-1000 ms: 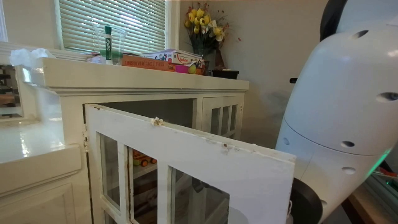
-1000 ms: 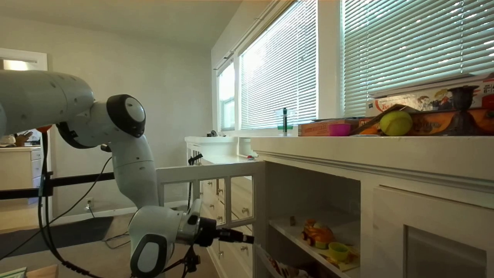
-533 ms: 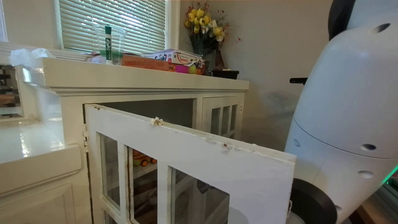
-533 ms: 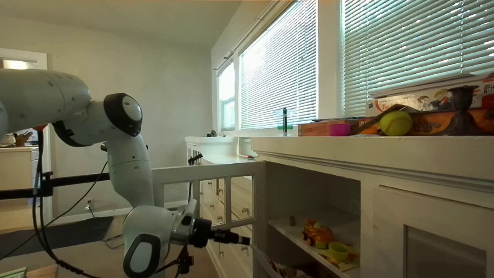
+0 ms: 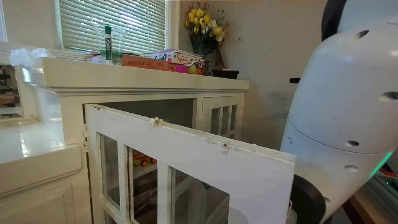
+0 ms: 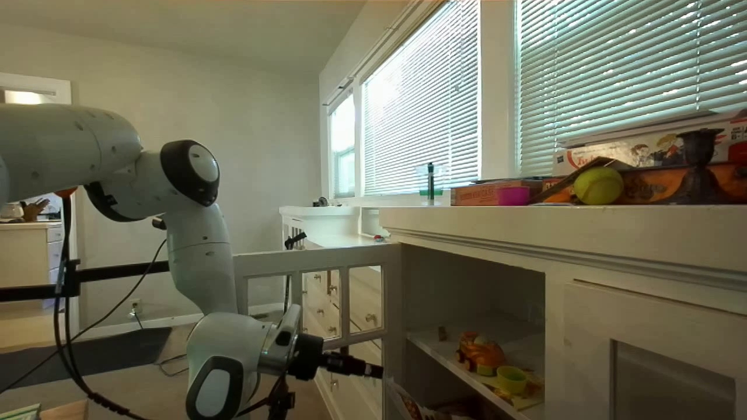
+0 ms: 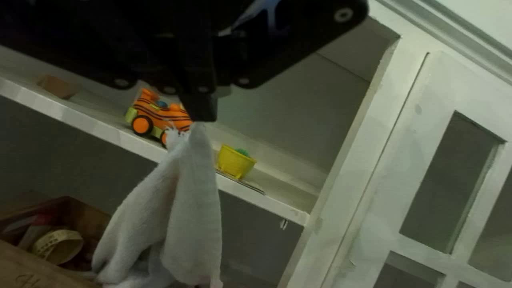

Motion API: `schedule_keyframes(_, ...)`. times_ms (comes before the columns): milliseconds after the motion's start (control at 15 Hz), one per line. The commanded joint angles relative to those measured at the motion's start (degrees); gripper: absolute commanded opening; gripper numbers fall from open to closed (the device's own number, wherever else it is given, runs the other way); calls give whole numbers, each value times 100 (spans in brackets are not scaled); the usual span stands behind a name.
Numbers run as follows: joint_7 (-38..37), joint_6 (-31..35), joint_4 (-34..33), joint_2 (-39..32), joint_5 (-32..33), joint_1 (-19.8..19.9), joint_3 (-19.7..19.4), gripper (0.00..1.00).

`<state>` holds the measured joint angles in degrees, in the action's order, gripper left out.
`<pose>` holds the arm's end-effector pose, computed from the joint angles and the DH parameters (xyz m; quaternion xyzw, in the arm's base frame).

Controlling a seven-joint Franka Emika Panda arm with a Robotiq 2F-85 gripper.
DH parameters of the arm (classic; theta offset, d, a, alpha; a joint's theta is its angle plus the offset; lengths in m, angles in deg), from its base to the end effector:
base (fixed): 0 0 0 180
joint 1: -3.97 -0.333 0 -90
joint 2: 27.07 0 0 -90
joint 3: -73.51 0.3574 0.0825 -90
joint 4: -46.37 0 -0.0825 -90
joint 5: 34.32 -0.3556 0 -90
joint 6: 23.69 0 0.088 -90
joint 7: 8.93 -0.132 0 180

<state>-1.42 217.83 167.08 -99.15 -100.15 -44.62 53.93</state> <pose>0.4868 0.1181 0.0699 0.7914 -0.0438 0.5324 0.2974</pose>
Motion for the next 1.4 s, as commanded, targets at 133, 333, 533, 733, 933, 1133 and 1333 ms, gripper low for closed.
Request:
schedule_keyframes(133,-773,124,647,107,-264,-81,-201,0)
schedule_keyframes(333,-932,60,1019,151,-610,-433,-552,0)
schedule_keyframes(533,-848,60,1362,240,-909,-681,-824,0)
schedule_keyframes(733,-714,58,1645,337,-870,-844,-1113,0)
schedule_keyframes(933,-664,58,1984,465,-849,-1080,-1509,0)
schedule_keyframes(1133,-602,56,2312,612,-855,-1355,-1933,0)
schedule_keyframes(1333,-455,56,2567,735,-840,-1626,-2323,0)
